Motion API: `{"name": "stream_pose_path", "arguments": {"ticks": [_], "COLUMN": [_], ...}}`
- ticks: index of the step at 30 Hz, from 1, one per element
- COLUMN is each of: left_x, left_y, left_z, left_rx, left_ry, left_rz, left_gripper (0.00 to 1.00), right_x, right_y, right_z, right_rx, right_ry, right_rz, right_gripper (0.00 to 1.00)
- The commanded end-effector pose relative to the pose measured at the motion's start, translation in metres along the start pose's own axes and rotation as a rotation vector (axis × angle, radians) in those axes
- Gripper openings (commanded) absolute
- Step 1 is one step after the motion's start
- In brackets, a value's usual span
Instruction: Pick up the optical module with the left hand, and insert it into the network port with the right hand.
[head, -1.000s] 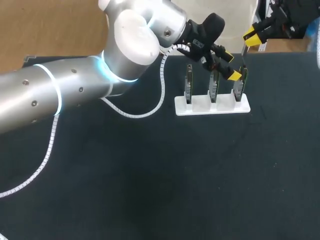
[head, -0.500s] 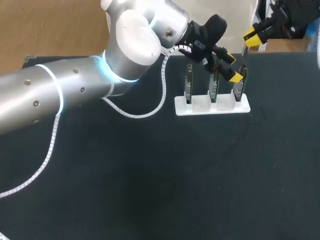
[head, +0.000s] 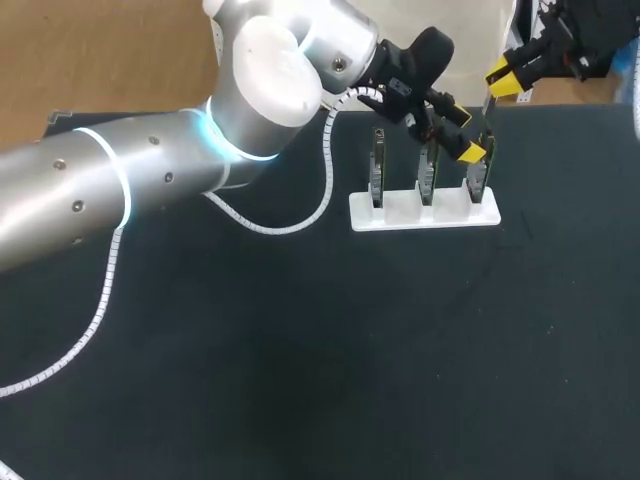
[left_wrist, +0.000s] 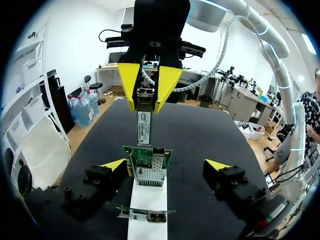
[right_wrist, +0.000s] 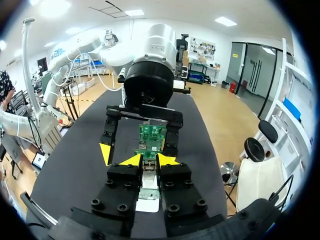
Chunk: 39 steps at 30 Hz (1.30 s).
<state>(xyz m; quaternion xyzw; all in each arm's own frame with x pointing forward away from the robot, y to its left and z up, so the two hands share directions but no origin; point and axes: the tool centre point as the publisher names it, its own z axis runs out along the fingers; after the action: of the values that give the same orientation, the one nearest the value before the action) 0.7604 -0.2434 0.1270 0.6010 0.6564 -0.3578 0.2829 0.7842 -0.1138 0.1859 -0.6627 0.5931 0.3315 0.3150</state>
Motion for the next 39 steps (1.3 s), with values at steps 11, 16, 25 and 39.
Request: {"name": "stream_pose_path", "arguments": {"ticks": [11, 16, 25, 39], "left_x": [-0.002, -0.002, -0.002, -0.002], "left_y": [0.002, 0.002, 0.002, 0.002], "left_z": [0.001, 0.001, 0.001, 0.001], "left_rx": [0.004, 0.004, 0.004, 0.004], "left_ry": [0.006, 0.006, 0.006, 0.006], "left_rz": [-0.002, -0.002, -0.002, -0.002], "left_gripper": [1.00, 1.00, 1.00, 1.00], "right_x": [0.002, 0.004, 0.008, 0.010], "right_y": [0.009, 0.012, 0.014, 0.019], "right_z": [0.001, 0.002, 0.003, 0.007], "right_rx": [0.013, 0.007, 0.000, 0.011], "right_ry": [0.031, 0.040, 0.053, 0.052], "right_rz": [0.002, 0.006, 0.014, 0.033], "right_gripper": [0.00, 0.00, 0.00, 0.00]}}
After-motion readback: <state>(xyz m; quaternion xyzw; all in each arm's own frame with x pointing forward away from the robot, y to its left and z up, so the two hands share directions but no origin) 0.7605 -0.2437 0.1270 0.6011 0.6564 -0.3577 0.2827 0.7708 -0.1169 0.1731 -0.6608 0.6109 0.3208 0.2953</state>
